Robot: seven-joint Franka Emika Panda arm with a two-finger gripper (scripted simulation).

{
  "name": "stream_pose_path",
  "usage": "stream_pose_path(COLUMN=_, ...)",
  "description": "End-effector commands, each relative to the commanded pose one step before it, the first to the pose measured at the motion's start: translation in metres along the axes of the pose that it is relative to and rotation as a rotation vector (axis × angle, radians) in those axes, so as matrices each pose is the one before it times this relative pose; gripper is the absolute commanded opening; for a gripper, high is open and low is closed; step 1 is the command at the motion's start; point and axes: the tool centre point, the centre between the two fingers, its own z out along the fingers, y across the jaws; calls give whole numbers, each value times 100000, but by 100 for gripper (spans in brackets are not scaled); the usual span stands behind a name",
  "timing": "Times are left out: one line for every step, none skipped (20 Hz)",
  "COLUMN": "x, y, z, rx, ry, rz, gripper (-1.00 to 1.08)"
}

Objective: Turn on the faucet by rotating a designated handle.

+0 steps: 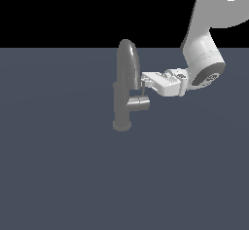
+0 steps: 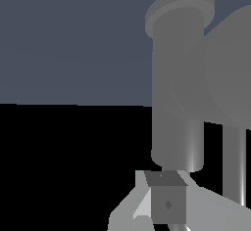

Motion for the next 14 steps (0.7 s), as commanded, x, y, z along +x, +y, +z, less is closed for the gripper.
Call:
stream_pose_path(x=411, y=-60, z=84, rx=1110, ry=-1194, rz=928, gripper=-100)
stream_pose_path(x=63, y=0, z=17, rx=137, ry=-151, rz=125, gripper=-100)
stream_pose_path(x=-11, y=-1, z=37, rx=0, ry=0, rz=0, gripper=-100)
stream_pose_path(x=0, y=0, z=0, rx=0, ry=0, rz=0, gripper=-100)
stream_pose_path(x=0, y=0, z=0, rx=0, ry=0, rz=0, gripper=-100)
stream_pose_path(x=0, y=0, z=0, rx=0, ry=0, rz=0, gripper=-100)
stream_pose_path(x=15, y=32, z=-47, rx=0, ry=0, rz=0, gripper=-100)
stream_pose_path(x=-44, y=209, z=4, rx=0, ry=0, rz=0, gripper=-100)
stream_pose_path(x=-44, y=212, z=4, rx=0, ry=0, rz=0, gripper=-100)
stream_pose_path(x=-45, y=215, z=4, rx=0, ry=0, rz=0, gripper=-100)
stream_pose_path(x=-45, y=218, z=4, rx=0, ry=0, rz=0, gripper=-100)
stream_pose_path(x=-46, y=220, z=4, rx=0, ry=0, rz=0, gripper=-100)
stream_pose_path(x=-47, y=223, z=4, rx=0, ry=0, rz=0, gripper=-100)
stream_pose_path(x=-47, y=226, z=4, rx=0, ry=0, rz=0, gripper=-100)
